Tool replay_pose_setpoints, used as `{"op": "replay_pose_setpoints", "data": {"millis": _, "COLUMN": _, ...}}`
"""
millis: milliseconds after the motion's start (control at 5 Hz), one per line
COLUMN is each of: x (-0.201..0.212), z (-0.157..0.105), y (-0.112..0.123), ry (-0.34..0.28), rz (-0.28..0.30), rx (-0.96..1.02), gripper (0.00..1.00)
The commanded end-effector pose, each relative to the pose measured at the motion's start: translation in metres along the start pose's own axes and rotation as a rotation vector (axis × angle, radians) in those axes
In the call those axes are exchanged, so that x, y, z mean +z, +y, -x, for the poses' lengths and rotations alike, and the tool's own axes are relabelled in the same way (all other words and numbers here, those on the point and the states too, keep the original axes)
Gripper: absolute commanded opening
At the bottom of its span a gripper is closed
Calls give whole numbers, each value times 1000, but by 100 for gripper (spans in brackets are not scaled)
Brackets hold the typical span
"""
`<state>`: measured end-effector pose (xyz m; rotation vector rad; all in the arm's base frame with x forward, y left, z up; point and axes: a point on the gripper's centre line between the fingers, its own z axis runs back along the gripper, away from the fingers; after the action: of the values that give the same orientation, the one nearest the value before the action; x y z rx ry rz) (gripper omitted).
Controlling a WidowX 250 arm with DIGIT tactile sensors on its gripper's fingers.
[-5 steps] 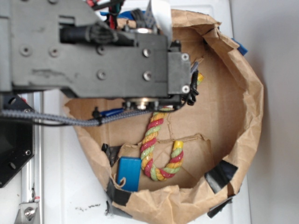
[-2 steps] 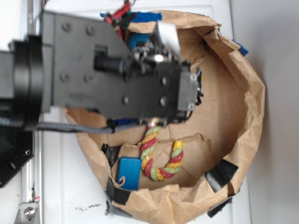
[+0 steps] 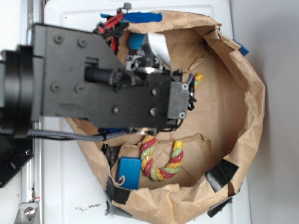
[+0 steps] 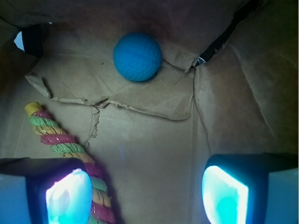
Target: Grab the blue ball.
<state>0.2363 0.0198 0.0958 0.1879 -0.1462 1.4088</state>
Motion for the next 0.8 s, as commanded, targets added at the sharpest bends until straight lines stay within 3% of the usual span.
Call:
{"op": "replay_pose_setpoints", "data": {"millis": 0, "x": 36, "z": 0, "y": -8, "ry": 65, "rz": 41, "rx": 33, "gripper": 100}}
{"op": "replay_pose_setpoints", "data": {"millis": 400, "x": 43, "z": -9, "y": -2, "ry": 184, "rz": 117, "rx": 136, "gripper": 100}}
{"op": "replay_pose_setpoints", "data": {"millis": 600, "x": 38, "z": -10, "y": -8, "ry": 175, "rz": 130, "rx": 156, "gripper": 100}}
